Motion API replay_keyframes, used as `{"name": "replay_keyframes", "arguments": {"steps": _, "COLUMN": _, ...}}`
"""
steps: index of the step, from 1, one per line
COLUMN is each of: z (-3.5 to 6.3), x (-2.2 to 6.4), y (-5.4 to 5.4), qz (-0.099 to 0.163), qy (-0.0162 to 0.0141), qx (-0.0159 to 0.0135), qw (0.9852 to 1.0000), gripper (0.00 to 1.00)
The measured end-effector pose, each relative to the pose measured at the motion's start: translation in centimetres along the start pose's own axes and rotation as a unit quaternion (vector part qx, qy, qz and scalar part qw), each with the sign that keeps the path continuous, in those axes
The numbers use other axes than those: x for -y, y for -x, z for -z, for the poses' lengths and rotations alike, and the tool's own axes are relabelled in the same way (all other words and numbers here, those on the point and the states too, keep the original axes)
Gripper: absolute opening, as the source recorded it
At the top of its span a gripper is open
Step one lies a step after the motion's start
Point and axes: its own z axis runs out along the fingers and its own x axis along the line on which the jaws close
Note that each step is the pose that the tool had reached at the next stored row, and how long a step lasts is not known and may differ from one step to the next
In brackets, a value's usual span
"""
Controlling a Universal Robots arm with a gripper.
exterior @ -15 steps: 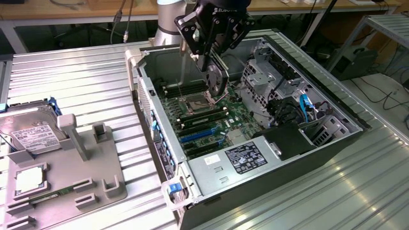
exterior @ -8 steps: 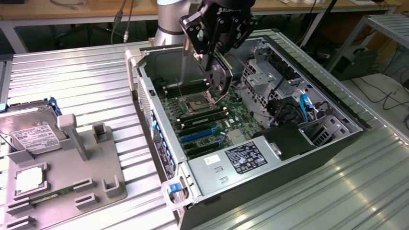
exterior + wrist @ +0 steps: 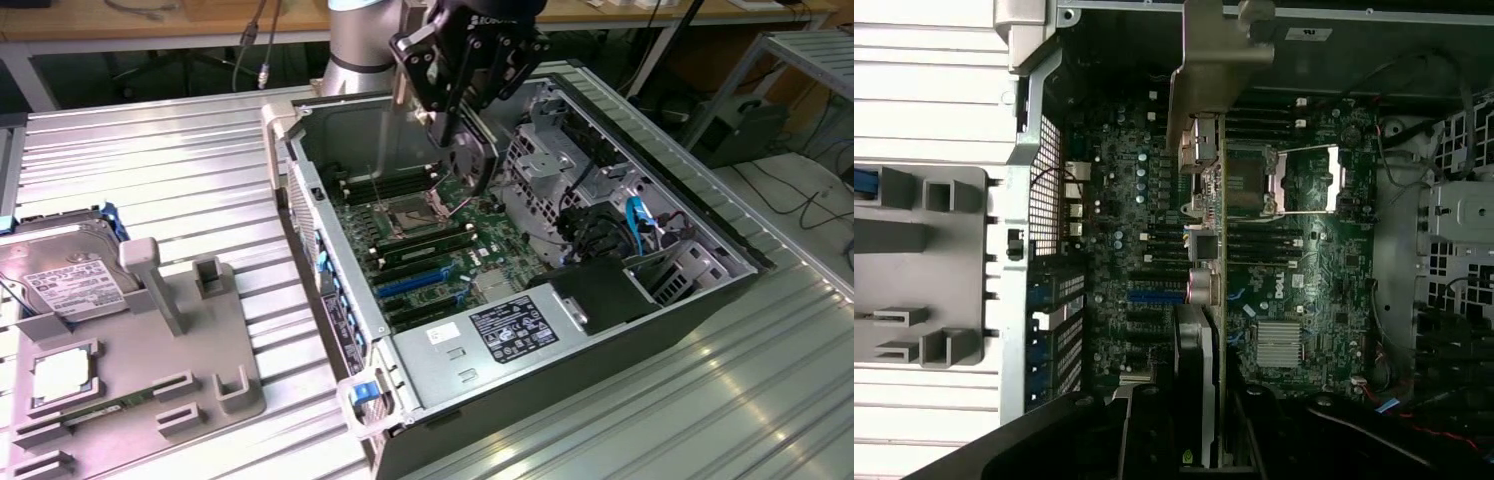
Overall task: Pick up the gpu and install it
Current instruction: 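Pick up the gpu and move the gpu toward the slot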
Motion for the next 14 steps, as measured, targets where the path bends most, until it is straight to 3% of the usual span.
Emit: {"name": "replay_keyframes", "arguments": {"steps": 14, "z": -0.03, "x": 0.02, "y": 2.1, "qz": 0.0, "qy": 0.0001, "qx": 0.0, "qw": 1.0, "gripper": 0.28}}
